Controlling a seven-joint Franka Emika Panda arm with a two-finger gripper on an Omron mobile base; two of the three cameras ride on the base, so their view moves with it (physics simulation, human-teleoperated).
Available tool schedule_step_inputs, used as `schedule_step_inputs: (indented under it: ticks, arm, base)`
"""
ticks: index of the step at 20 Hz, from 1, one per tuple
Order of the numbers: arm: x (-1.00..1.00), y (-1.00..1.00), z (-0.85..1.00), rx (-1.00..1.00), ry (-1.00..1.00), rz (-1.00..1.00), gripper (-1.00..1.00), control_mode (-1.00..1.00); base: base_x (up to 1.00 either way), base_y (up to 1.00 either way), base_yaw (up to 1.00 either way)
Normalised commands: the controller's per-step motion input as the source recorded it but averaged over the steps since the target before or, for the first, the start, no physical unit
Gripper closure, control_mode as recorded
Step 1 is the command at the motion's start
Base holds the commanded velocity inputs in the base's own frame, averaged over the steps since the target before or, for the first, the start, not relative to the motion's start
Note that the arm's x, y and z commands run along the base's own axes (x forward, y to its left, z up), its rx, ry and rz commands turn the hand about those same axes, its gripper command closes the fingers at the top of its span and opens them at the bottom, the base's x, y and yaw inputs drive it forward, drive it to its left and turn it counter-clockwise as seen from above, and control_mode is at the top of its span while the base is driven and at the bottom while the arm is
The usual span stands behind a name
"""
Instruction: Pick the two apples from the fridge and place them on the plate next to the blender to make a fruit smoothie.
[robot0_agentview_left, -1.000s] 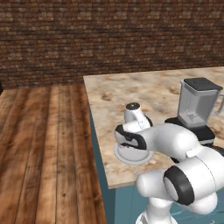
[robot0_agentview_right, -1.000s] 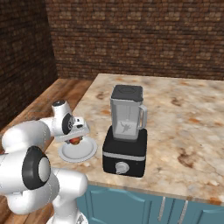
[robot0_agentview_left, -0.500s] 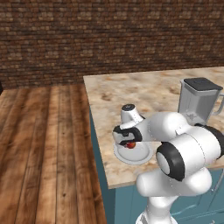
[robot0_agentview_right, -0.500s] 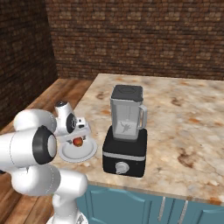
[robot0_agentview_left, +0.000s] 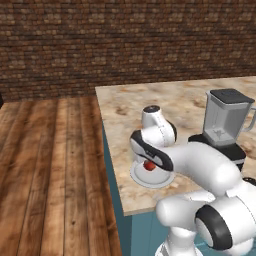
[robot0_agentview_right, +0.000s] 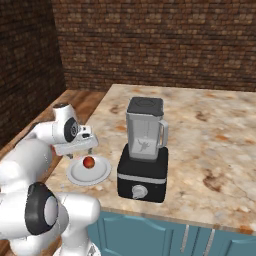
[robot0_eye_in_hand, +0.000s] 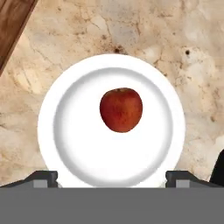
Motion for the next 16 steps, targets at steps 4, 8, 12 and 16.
schedule_step_inputs:
  ticks: [4, 8, 12, 16]
  arm:
    - [-1.0, 0.0, 0.99, 0.07, -0.11, 0.0, -1.0, -1.0]
    - [-1.0, 0.0, 0.98, 0.05, -0.18, 0.0, -1.0, -1.0]
    - [-0.89, 0.0, 0.87, 0.03, -0.2, 0.0, -1.0, -1.0]
    - [-0.67, 0.0, 0.68, 0.03, -0.1, 0.0, -1.0, -1.0]
  base:
    - [0.0, 0.0, 0.0]
    - [0.0, 0.0, 0.0]
    - [0.0, 0.0, 0.0]
    - [0.0, 0.0, 0.0]
